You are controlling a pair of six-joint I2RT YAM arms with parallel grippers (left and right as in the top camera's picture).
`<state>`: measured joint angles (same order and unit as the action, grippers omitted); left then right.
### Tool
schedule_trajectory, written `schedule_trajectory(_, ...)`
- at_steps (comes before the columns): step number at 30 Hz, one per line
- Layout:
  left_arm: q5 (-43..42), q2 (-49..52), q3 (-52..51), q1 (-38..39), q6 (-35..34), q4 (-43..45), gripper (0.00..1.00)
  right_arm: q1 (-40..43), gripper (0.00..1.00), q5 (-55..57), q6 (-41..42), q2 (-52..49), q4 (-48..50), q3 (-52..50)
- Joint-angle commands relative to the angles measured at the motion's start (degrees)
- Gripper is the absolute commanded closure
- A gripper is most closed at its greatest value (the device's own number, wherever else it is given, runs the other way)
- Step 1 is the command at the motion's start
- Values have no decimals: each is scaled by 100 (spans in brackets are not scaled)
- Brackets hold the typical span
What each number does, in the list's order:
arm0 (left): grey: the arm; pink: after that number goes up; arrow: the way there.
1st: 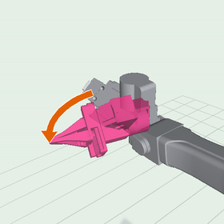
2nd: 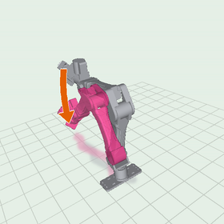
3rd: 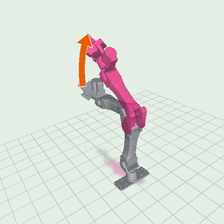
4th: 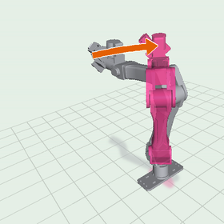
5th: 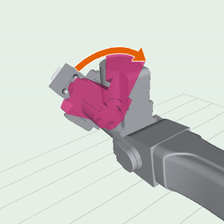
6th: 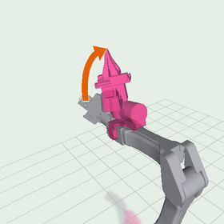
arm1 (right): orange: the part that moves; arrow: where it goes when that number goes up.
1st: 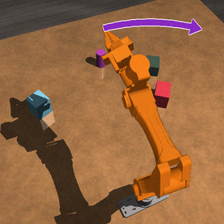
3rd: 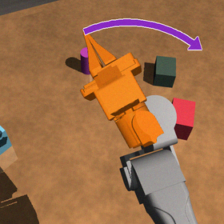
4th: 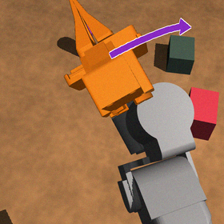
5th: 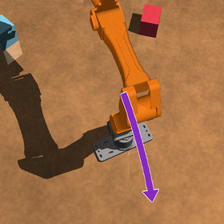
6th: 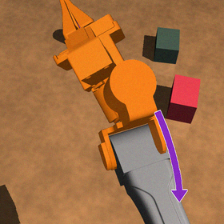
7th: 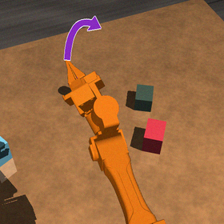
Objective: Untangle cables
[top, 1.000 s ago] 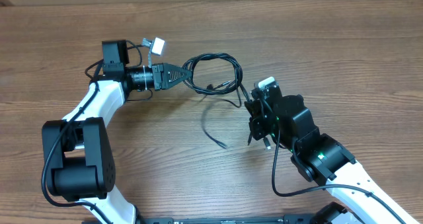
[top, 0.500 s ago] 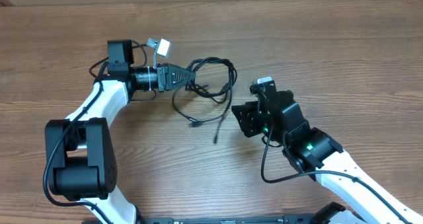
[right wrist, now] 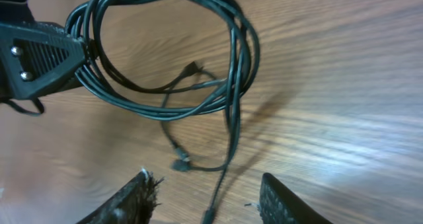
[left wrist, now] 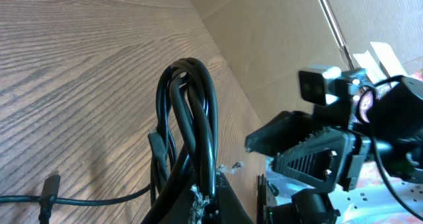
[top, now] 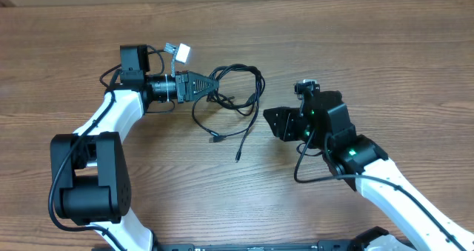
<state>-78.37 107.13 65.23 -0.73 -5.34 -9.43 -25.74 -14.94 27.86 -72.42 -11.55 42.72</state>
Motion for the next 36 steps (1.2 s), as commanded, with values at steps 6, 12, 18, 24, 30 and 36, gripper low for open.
schedule_trajectory(6, -437, -55, 48, 4, 435, -20, 96, 157, 49, -1075, 625, -802, 647, 20)
schedule_trajectory(12, -1021, -55, 48, 4, 1047, -114, 96, 726, 50, -2149, 1320, -1340, 1373, 20)
schedule_trajectory(18, -1115, -55, 48, 7, 1102, -146, 96, 1346, 50, -2321, 1438, -1353, 1386, 20)
schedule_trajectory(24, -1224, -55, 48, 46, 1093, -142, 96, 1381, 44, -2562, 1375, -1353, 1401, 20)
schedule_trajectory(30, -1222, -55, 48, 199, 846, -68, 96, 1381, 34, -2542, 800, -1353, 1711, 20)
schedule_trajectory(36, -1224, -55, 50, 424, 498, 201, 96, 1381, 34, -2203, 782, -1353, 1814, 20)
